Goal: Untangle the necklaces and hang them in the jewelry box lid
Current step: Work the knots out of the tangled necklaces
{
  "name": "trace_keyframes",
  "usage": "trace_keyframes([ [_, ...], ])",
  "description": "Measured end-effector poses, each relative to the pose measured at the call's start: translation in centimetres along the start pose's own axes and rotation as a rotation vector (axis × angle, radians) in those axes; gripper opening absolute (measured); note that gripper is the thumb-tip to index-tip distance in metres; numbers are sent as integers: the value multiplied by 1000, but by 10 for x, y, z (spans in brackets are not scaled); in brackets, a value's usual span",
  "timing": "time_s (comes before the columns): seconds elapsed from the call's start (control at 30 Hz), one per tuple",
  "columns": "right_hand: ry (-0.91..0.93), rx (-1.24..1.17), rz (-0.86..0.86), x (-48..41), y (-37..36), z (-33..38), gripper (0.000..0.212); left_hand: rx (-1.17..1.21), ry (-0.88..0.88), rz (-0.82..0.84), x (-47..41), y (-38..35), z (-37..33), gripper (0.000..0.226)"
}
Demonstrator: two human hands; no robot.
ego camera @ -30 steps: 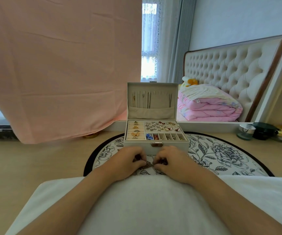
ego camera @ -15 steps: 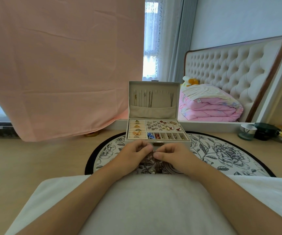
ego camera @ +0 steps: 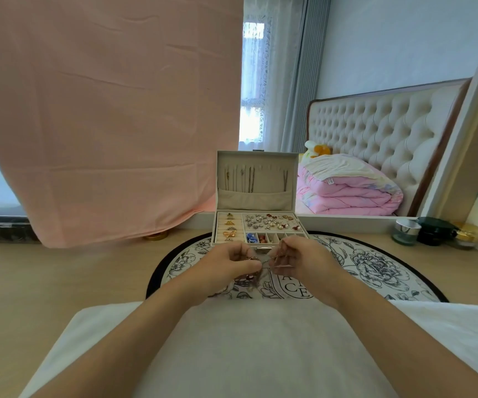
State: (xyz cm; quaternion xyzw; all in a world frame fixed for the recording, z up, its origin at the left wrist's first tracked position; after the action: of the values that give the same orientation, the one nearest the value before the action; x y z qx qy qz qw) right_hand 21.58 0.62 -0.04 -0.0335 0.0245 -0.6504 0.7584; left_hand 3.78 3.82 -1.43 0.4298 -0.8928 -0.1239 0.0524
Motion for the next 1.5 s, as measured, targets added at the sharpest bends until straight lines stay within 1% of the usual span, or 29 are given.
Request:
trace_keyframes([
  [0.07,7,-180,32,8,-2,7,34,95,-7,-23,3,-5,-5,6],
  [0.1,13,-221,57,11,-2,9,34,123,-9,-40,4,-7,-6,5],
  [0.2,10,-265,132,21,-3,10,32,137,-3,-70,13,-11,-8,5],
  [0.27,-16,-277,145,26,-4,6,30,151,11,-59,21,-12,-6,9],
  [0.33,-26,-237,149,31,-4,0,32,189,21,-21,29,-14,-3,12],
  [0.4,-29,-103,166,36,-3,-2,31,228,15,36,37,-17,0,12],
  [0.47,-47,66,196,42,-2,-2,25,196,8,78,45,-19,4,10],
  [0.5,-74,151,198,45,-1,-2,24,133,5,96,48,-20,5,9],
  [0.57,-142,340,154,45,3,-7,20,-103,10,102,51,-20,6,6],
  [0.63,-172,555,72,42,7,-15,18,-406,15,55,51,-19,8,3],
  [0.7,-158,788,-16,37,11,-20,21,-641,-15,-7,49,-19,9,4],
  [0.77,-146,1015,-79,38,10,-18,23,-748,-53,-40,49,-21,11,5],
  [0.83,-95,1254,-116,41,5,-12,29,-774,-92,-50,49,-23,13,3],
  [0.87,-39,1318,-109,42,2,-8,32,-763,-112,-59,48,-24,14,4],
  [0.9,32,1313,-83,43,-2,-6,29,-727,-133,-75,47,-25,15,6],
  [0.97,133,1192,-14,44,-10,-6,17,-579,-174,-123,45,-27,15,11],
  [1.07,139,991,73,45,-22,-12,4,-345,-207,-180,43,-27,16,11],
  [1.13,127,850,89,44,-25,-16,7,-268,-207,-187,42,-26,15,6],
  [1.2,83,665,96,43,-23,-18,11,-252,-204,-202,43,-23,14,4],
  [1.23,63,594,100,42,-22,-18,12,-264,-201,-213,43,-21,14,7],
  [1.27,54,550,98,42,-21,-17,13,-290,-193,-217,44,-19,13,11],
  [1.33,55,536,60,42,-19,-14,10,-367,-173,-203,44,-14,12,19],
  [1.43,39,445,28,42,-19,-14,10,-450,-155,-177,45,-14,12,12],
  [1.5,25,378,30,41,-19,-16,10,-394,-160,-171,45,-16,12,8],
])
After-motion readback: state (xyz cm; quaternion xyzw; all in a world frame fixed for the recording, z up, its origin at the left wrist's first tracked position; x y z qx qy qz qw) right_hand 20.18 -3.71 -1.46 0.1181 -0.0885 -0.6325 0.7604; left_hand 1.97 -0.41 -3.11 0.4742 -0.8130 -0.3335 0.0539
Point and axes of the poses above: each hand's wrist, its own x-axis away from the middle knuckle, its own y-axis out of the back of the hand, z = x × y, the point moved 3 cm from there along -x, towards the middle knuckle, and after that the axes turned 10 degrees about z, right-handed, at the moved point
